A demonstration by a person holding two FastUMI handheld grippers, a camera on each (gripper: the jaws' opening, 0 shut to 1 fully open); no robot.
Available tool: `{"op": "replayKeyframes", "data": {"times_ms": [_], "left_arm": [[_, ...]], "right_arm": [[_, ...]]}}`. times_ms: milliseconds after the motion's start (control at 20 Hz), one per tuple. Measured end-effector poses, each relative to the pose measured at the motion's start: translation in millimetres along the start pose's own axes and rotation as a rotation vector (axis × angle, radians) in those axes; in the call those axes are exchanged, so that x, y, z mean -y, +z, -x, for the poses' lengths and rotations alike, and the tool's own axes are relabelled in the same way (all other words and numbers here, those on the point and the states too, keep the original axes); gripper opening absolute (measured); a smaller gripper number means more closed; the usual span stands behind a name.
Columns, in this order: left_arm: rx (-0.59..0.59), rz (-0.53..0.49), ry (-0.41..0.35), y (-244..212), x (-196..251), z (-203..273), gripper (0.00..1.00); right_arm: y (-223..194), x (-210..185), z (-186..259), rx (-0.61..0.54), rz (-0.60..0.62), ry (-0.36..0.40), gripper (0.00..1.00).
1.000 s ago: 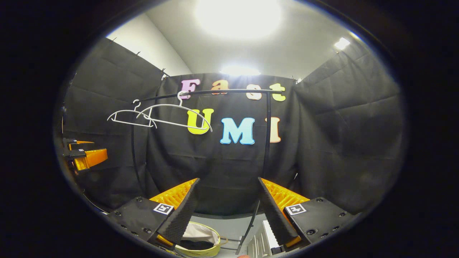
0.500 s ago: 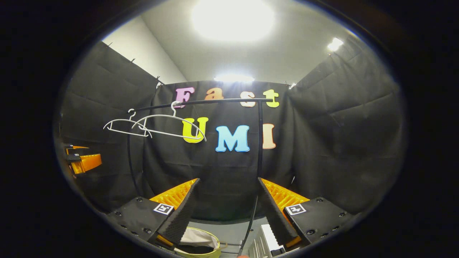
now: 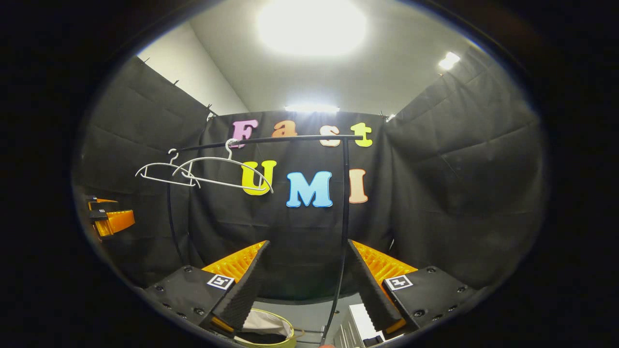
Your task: Grasp the clothes on the hanger with both hands and then place them into the laundry hamper below.
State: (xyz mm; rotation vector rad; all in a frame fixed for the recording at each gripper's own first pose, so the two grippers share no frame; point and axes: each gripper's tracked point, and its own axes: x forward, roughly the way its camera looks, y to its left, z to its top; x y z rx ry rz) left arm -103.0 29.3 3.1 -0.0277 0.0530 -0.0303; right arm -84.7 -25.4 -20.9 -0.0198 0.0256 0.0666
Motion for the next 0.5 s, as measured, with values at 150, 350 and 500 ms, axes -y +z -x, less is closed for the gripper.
{"op": "replayKeyframes", "data": {"times_ms": [150,350,500], "left_arm": [[0.000,0.001,0.003,-2,-2,-5,0.98],[-0.008,0.008,-0.001,-8,2,-19,0.98],[-0.008,0.023,-0.012,-11,9,-35,0.98]], "right_arm": [[0,1,-3,0.002,-0.004,-0.002,0.97],[-2,3,-16,0.000,-0.003,-0.007,0.97],[-6,8,-26,-0.010,-0.001,-0.018,0.97]]}}
